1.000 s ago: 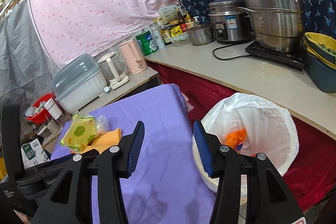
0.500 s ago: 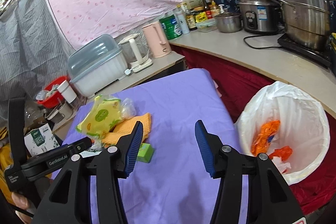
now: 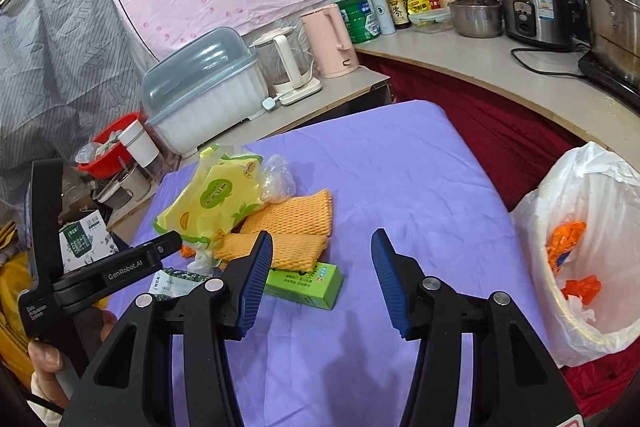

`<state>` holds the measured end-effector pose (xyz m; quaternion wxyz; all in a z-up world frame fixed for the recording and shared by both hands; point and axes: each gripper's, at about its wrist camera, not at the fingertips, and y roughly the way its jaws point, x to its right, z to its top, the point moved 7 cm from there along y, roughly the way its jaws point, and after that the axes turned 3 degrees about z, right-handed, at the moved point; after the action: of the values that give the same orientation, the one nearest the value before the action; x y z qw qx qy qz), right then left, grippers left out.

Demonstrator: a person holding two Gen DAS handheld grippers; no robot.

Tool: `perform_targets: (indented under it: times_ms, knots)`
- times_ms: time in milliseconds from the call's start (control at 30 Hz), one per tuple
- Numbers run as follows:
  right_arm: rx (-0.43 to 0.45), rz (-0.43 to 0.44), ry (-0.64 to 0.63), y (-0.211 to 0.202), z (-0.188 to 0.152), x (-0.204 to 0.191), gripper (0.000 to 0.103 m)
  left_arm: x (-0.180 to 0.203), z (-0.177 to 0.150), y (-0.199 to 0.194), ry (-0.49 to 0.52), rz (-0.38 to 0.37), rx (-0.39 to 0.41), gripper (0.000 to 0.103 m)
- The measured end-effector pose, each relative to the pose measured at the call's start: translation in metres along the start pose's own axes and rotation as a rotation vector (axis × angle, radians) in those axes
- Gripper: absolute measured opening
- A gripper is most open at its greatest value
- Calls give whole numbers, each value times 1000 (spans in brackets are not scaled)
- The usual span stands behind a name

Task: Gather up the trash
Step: 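Grasp the yellow-green snack bag with the left gripper while the right gripper grasps an orange foam net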

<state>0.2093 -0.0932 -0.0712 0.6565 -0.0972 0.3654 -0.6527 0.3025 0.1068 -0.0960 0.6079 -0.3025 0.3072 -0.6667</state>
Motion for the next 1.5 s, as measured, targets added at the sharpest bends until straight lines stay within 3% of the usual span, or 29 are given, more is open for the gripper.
perform_targets:
  times_ms: [233, 333, 433, 567, 700, 1133, 1367, 1500]
  knots:
    - [-33, 12, 1, 30, -1, -4, 50, 4, 4, 29, -26, -29, -27, 78]
    - [-48, 17, -2, 44, -2, -6, 50, 2, 9, 40, -47, -32, -34, 73]
    - [-63, 21, -3, 57, -3, -7, 50, 0, 11, 49, -56, -32, -53, 60]
    - [-84, 26, -4, 72, -6, -8, 50, -2, 11, 57, -75, -51, -80, 27]
    - [-108, 32, 2, 86, -11, -11, 50, -8, 9, 54, -94, -52, -76, 15]
    - [-195, 37, -13, 133, -27, -15, 49, -17, -7, 43, -132, -62, -96, 13]
    - [-207, 32, -31, 138, -35, -17, 40, -14, -19, 39, -126, -54, -103, 13]
    - [-197, 18, -61, 133, -36, -20, 27, -12, -22, 35, -124, -57, -101, 12]
